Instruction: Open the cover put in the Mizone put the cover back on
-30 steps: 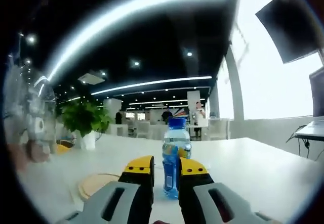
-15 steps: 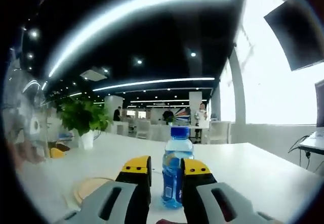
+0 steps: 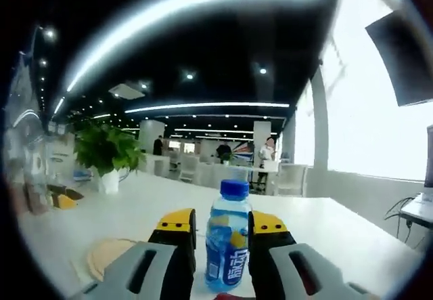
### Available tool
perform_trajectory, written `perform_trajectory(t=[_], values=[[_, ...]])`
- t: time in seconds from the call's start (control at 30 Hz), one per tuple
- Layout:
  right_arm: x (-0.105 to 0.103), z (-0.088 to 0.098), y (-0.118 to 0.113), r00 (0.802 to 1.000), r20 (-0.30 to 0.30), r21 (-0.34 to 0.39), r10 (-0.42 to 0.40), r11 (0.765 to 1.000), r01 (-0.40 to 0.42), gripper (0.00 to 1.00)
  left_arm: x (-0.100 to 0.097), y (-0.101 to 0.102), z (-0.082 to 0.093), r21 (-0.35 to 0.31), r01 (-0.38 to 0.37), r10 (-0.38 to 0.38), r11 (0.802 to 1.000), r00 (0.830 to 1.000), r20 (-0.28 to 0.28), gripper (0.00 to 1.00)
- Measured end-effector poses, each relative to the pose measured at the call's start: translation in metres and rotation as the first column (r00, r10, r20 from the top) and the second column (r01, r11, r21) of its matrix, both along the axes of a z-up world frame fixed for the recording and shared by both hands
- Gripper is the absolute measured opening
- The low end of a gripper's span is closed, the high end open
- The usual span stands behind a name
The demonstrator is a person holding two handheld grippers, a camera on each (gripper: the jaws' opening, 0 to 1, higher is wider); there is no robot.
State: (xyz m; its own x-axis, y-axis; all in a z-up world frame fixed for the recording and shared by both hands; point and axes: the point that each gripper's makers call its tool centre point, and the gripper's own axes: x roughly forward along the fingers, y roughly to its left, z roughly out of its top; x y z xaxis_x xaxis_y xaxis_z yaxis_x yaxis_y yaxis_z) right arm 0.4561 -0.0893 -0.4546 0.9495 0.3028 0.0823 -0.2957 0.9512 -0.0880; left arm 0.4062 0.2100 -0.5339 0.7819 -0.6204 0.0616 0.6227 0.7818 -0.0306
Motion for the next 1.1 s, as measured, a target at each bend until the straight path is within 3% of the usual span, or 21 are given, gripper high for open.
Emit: perform_trajectory(t=[0.4,0.8,1.1], values=[[0.017,0.009,0.005,1.000,-0.004,0.006,-0.004,1.000,0.004,0.23,-0.007,-0.011,-0.008,0.060,0.040,-0.040,0.997,0.999,0.003,0.19],[0.045,0.022,0.013,1.000,-0.021,0.012,0.011,1.000,-0.011,0.25,-0.007,-0.010,-0.006,0.033,0.047,-0.047,0.998,0.999,-0.002,0.19],[0.067,0.020,0.007,0.998,-0.058,0.029,-0.008,1.000,0.010,0.26,-0.006,-0.010,-0.007,0.033,0.049,-0.049,0.998,0.999,-0.006,0.19]])
